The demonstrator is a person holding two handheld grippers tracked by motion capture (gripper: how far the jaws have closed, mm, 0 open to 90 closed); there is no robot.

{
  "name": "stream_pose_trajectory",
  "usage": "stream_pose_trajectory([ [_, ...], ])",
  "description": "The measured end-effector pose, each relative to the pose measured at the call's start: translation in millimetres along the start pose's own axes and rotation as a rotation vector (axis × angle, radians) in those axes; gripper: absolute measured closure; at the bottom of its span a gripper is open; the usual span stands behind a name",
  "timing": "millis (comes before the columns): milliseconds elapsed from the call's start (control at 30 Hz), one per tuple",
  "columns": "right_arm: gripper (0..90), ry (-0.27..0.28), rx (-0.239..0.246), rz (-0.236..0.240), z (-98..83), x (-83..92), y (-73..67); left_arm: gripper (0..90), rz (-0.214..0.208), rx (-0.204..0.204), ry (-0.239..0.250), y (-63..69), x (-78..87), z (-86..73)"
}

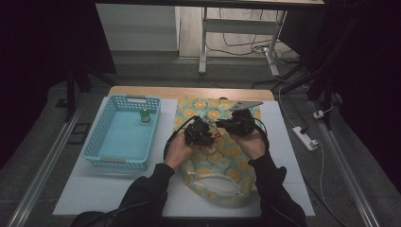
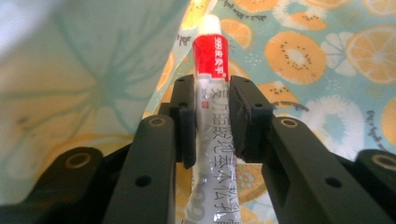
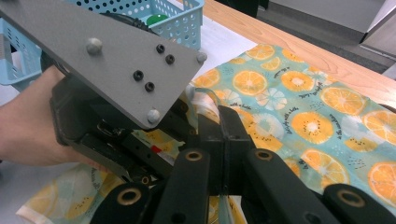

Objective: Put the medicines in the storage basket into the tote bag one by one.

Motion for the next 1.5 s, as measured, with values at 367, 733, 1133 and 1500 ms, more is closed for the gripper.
stream_pose_trajectory([
  [367, 90.0, 0.007, -0.001, 0.001, 0.9, 2.0, 1.1, 50.3, -0.023, -0.007, 0.007, 9.3, 18.1, 3.0],
  [733, 89.9, 0.001, -0.003, -0.003, -0.3, 0.8, 2.5, 28.9, -0.092, 0.054, 0.065, 11.5, 44.6, -1.9],
  [1133, 89.9, 0.0, -0.002, -0.003, -0.3, 0.7, 1.9, 14.2, -0.062, 0.132, 0.094, -8.8, 77.8, -20.6],
  [1500, 89.9, 0.002, 0.002, -0.002, 0.2, 1.3, 1.1, 2.7, -0.056, 0.155, 0.131, -27.2, 104.6, -37.2],
])
Point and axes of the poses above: each handheld gripper's, and its own axes: x roughly backward along the jaws, z roughly out of its top, y roughly to its right, the point moved 7 cm from there along -x, roughly forward along the jaws, and after that the axes turned 14 degrees about -x, right-handed, at the moved point
